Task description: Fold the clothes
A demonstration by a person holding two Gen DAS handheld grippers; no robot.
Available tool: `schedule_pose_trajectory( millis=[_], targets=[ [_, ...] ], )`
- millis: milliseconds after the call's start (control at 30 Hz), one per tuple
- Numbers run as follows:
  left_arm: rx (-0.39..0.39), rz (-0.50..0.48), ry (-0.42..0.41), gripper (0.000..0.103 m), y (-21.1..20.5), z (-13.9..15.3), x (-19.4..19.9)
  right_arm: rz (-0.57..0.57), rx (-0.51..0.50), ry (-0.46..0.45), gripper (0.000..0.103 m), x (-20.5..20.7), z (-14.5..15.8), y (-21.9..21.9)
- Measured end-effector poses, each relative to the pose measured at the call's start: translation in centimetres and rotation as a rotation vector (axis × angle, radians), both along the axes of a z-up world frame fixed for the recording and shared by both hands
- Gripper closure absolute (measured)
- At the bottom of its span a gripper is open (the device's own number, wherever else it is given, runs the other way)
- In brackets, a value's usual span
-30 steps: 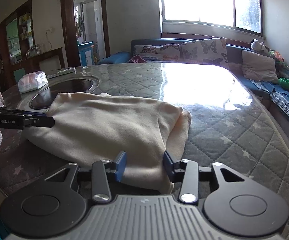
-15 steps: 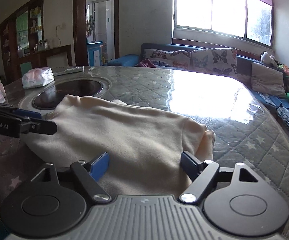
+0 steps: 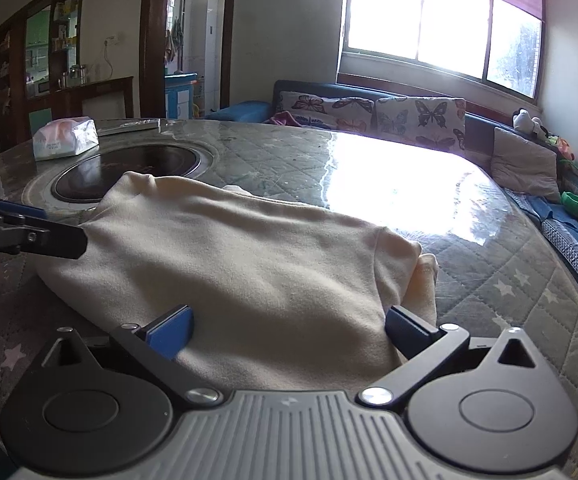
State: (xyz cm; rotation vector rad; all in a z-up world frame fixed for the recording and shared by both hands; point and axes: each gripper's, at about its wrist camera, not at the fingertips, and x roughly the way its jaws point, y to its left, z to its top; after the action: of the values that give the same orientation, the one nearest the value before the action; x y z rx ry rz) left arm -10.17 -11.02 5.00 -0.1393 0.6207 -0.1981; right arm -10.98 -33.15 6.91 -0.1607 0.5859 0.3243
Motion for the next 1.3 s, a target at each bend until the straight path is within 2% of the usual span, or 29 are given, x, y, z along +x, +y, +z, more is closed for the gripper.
schedule_pose_trajectory(
  millis=[533,833,1300],
  targets=[
    [-0.062,0.043,0.006,0.000,2.1,-0.6,-1.2,-0.004,0.031,0.002,0.000,0.0,-0.4,-0.4],
    [-0.071,0.070,-0.002,0.000,2.3,-0.2,-1.7,-0.001,0.032,0.004,0.000,0.0,-0.4,-0.4],
    [-0.023,0.091,0.020,0.000,1.1,0.5,-0.4,0.013,0.026,0.014,0.000,0.0,-0.3,-0.5]
  ],
)
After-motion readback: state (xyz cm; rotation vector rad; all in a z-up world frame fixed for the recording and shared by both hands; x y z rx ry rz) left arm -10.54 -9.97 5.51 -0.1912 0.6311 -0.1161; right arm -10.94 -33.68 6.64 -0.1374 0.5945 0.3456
